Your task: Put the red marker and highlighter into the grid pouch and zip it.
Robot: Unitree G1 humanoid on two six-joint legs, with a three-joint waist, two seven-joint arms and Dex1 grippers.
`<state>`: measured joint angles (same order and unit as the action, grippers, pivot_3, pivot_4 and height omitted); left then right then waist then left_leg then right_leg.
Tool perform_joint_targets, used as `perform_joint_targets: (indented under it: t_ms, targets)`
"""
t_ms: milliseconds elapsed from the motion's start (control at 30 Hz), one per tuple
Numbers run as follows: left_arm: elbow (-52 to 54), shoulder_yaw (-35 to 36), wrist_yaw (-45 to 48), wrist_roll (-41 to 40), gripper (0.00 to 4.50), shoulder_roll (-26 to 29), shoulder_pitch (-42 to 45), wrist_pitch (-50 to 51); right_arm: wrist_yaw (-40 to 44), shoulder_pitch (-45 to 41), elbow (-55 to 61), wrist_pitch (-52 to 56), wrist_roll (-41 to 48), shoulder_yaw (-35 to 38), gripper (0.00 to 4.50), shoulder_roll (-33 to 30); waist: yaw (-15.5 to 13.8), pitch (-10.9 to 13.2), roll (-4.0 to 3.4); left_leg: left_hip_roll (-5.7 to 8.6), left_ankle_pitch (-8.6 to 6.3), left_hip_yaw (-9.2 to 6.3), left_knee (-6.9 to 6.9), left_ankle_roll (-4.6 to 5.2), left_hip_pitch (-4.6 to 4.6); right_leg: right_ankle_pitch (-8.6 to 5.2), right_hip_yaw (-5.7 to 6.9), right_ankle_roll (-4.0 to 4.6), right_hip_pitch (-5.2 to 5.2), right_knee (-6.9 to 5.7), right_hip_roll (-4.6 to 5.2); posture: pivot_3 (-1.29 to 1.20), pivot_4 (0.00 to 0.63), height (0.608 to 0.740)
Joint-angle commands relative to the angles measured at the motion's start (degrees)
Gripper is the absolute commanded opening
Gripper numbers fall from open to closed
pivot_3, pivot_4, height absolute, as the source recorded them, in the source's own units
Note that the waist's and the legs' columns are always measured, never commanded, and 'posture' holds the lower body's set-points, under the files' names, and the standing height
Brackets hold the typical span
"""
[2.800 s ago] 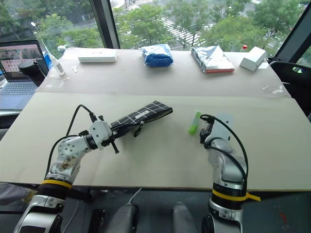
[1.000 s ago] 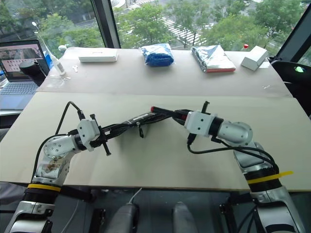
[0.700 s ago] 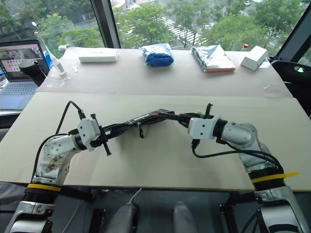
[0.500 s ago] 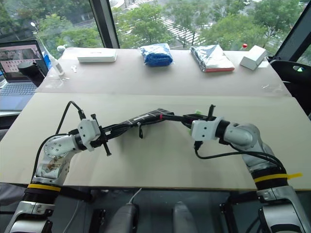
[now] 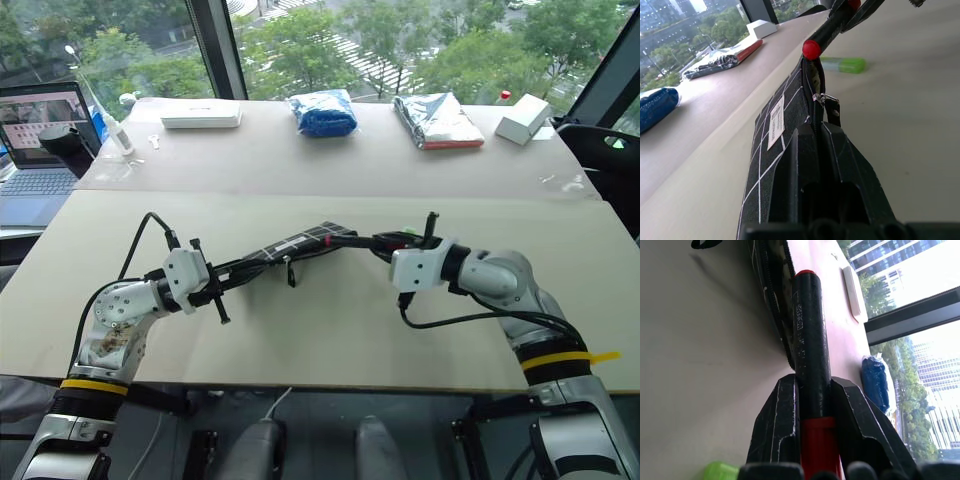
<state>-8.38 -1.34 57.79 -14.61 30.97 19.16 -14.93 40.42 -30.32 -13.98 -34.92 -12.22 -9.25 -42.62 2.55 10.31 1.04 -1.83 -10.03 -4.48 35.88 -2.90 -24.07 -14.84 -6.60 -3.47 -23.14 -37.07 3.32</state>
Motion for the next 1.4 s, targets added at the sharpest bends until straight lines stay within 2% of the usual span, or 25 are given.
perform_joint_targets:
  t_ms: [33, 867, 1400]
  targets:
    - [-0.39, 0.71, 0.51, -0.56, 0.00, 0.13, 1.23, -1.61, -0.76, 1.15, 2.26, -2.00, 0.80, 1.68, 0.54, -1.37, -0.04, 0.00, 0.00, 0.00, 0.00, 0.00, 0.00, 0.00, 0.00, 0.00, 0.00, 0.00, 0.00, 0.00, 0.00, 0.00, 0.150, 0.740]
    - [0.22, -0.37, 0.79, 0.32, 0.00, -1.15, 1.11, -2.27, -2.63, -2.64, -3.66, -3.39, -5.49, -2.41, 0.54, -0.11, 0.02, 0.00, 0.00, 0.01, 0.00, 0.00, 0.02, 0.00, 0.02, 0.01, -0.01, 0.01, 0.02, -0.02, 0.00, 0.00, 0.150, 0.740]
    - [0.60, -0.99, 0.88, 0.44, 0.00, -1.91, 1.18, -2.20, -5.41, -13.12, -9.06, -5.80, -12.67, -11.66, 0.54, 11.87, 0.12, 0.00, 0.00, 0.00, 0.00, 0.00, 0.01, 0.00, 0.07, 0.02, -0.02, 0.03, 0.02, -0.07, 0.00, 0.00, 0.150, 0.740]
